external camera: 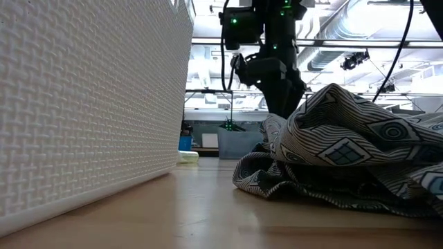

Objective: Pick & place medical supplies in basket/bin
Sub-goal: Put the blue bandage into the black bin

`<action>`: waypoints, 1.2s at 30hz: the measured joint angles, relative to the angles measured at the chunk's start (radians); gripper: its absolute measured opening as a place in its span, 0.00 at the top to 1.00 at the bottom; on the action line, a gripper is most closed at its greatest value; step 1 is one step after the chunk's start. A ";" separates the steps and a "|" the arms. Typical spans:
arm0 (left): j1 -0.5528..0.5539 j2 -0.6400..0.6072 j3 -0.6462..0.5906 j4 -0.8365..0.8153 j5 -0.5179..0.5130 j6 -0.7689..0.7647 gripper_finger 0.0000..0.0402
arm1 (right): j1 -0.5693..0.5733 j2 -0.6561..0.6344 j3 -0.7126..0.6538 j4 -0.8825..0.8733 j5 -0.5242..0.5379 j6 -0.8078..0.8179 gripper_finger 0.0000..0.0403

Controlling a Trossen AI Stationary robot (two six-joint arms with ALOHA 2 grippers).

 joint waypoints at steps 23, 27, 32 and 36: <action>0.000 0.000 0.000 0.000 0.000 0.000 0.66 | 0.001 0.000 -0.053 0.070 0.011 0.024 0.34; 0.000 0.000 0.000 0.000 0.000 0.000 0.66 | 0.002 0.000 -0.053 0.073 0.026 0.017 0.34; 0.000 0.000 0.000 0.000 0.000 0.000 0.66 | 0.002 0.000 -0.053 0.074 0.027 0.014 0.34; 0.000 0.000 0.000 0.000 0.000 0.000 0.66 | 0.002 0.000 -0.053 0.075 0.034 0.019 0.34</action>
